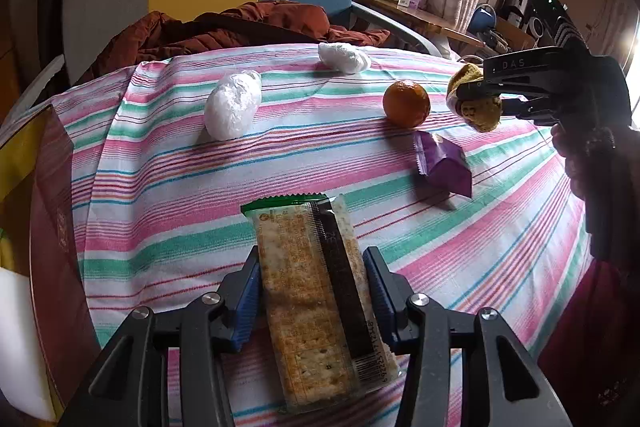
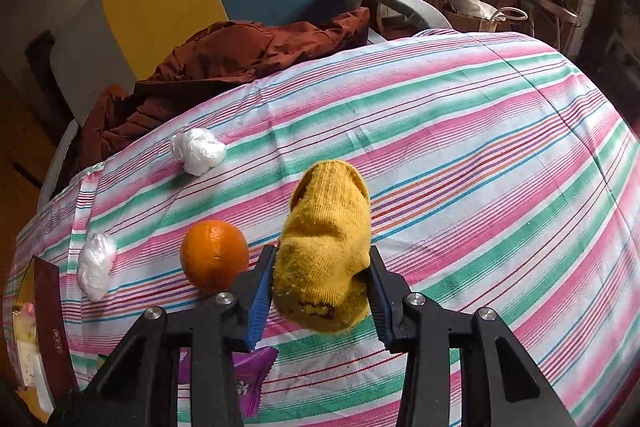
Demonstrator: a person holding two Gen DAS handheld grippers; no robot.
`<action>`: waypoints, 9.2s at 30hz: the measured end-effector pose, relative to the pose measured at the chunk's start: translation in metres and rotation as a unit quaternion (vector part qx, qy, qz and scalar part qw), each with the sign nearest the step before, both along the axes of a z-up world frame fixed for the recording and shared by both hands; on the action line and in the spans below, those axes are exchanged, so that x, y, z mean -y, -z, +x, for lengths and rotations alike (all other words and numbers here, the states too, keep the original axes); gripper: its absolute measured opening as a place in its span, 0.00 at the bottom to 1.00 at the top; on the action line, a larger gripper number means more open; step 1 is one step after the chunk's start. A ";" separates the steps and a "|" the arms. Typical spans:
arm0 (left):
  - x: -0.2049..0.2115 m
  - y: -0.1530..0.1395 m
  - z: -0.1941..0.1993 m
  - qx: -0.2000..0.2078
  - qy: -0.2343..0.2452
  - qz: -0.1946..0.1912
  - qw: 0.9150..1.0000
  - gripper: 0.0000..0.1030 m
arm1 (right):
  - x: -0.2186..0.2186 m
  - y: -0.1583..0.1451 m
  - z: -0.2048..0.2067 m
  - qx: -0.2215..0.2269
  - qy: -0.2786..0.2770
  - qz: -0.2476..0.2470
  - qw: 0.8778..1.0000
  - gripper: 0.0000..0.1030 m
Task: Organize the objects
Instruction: 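Hold the cracker bar in the left tool while the right tool grasps the yellow cloth, then carry the cracker bar and yellow cloth over the gold tray and open both tools, then withdraw both tools from the tray toward the remaining items on the cloth, then grasp the plastic-wrapped bundle with the left tool while the right tool grasps another, then carry both plastic-wrapped bundles to the gold tray and open both tools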
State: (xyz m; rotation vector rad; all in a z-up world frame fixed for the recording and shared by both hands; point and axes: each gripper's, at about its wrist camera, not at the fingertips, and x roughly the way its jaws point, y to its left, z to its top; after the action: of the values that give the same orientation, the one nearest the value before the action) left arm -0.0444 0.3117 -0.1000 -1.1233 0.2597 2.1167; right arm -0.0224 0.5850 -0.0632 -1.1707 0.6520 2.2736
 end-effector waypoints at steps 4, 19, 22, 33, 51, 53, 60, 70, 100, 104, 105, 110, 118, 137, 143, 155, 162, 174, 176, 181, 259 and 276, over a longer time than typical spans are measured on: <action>0.013 -0.020 0.013 -0.020 -0.001 0.006 1.000 0.48 | 0.002 -0.005 0.004 -0.012 -0.001 0.003 1.000 0.42; 0.094 -0.089 0.028 -0.103 -0.071 0.009 0.992 0.47 | 0.045 -0.028 0.006 -0.029 -0.052 0.031 0.998 0.42; 0.111 -0.095 0.029 -0.110 -0.088 0.013 0.990 0.47 | 0.068 -0.038 0.006 -0.040 -0.074 0.032 0.996 0.42; 0.163 -0.102 0.027 -0.109 -0.136 0.023 0.985 0.47 | 0.173 -0.064 -0.005 -0.081 -0.178 0.017 0.981 0.42; 0.280 -0.101 0.008 -0.058 -0.243 0.093 0.964 0.47 | 0.332 -0.062 -0.034 -0.080 -0.324 -0.007 0.943 0.42; 0.296 -0.104 0.005 -0.057 -0.260 0.101 0.958 0.47 | 0.342 -0.060 -0.037 -0.075 -0.333 -0.004 0.940 0.42; 0.333 -0.103 -0.003 -0.048 -0.298 0.112 0.947 0.47 | 0.357 -0.052 -0.053 -0.060 -0.349 0.001 0.935 0.43; 0.319 -0.098 -0.025 -0.015 -0.283 0.133 0.950 0.47 | 0.369 -0.042 -0.070 -0.049 -0.366 -0.001 0.929 0.43; 0.267 -0.049 -0.066 0.022 -0.270 0.046 0.961 0.61 | 0.369 -0.022 -0.124 -0.024 -0.357 -0.004 0.934 0.49; 0.274 -0.054 -0.060 0.014 -0.281 0.054 0.958 0.61 | 0.364 -0.015 -0.120 -0.017 -0.345 -0.007 0.939 0.59; 0.275 -0.057 -0.060 0.014 -0.281 0.055 0.958 0.61 | 0.362 -0.013 -0.119 -0.016 -0.341 -0.009 0.940 0.59; 0.275 -0.061 -0.049 0.006 -0.278 0.051 0.959 0.61 | 0.355 -0.012 -0.106 -0.017 -0.330 -0.017 0.944 0.70; 0.274 -0.069 -0.030 -0.015 -0.275 0.040 0.960 0.61 | 0.352 -0.018 -0.079 -0.030 -0.318 -0.013 0.948 0.94; 0.260 -0.092 0.020 -0.095 -0.250 0.008 0.964 0.61 | 0.361 -0.040 -0.018 -0.064 -0.290 0.107 0.949 1.00; 0.251 -0.098 0.032 -0.119 -0.234 -0.003 0.965 0.61 | 0.350 -0.042 -0.003 -0.069 -0.271 0.110 0.954 1.00; 0.230 -0.096 0.042 -0.128 -0.202 -0.028 0.971 0.61 | 0.304 -0.029 0.016 -0.036 -0.228 0.105 0.967 1.00; 0.215 -0.097 0.046 -0.139 -0.182 -0.042 0.973 0.61 | 0.257 -0.035 0.018 -0.023 -0.187 0.116 0.975 1.00; 0.189 -0.096 0.046 -0.141 -0.150 -0.058 0.977 0.61 | 0.178 -0.056 0.016 -0.017 -0.126 0.151 0.980 1.00; 0.185 -0.095 0.046 -0.141 -0.145 -0.060 0.978 0.61 | 0.166 -0.057 0.016 -0.017 -0.117 0.154 0.981 1.00; 0.174 -0.094 0.046 -0.140 -0.134 -0.068 0.979 0.61 | 0.138 -0.056 0.013 -0.011 -0.099 0.171 0.980 1.00; -0.042 -0.007 -0.143 0.027 -0.040 -0.052 0.997 0.34 | 0.028 -0.001 -0.156 0.050 -0.168 0.073 0.982 0.86; 0.000 -0.057 -0.091 0.011 -0.042 -0.008 0.999 0.34 | 0.059 -0.003 -0.133 0.038 -0.187 0.038 0.981 0.38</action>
State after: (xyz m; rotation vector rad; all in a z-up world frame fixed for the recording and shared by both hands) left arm -0.1354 0.3117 -0.0425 -1.1835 0.2225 2.1785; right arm -0.1554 0.5260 -0.0604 -1.4336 0.3328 2.5165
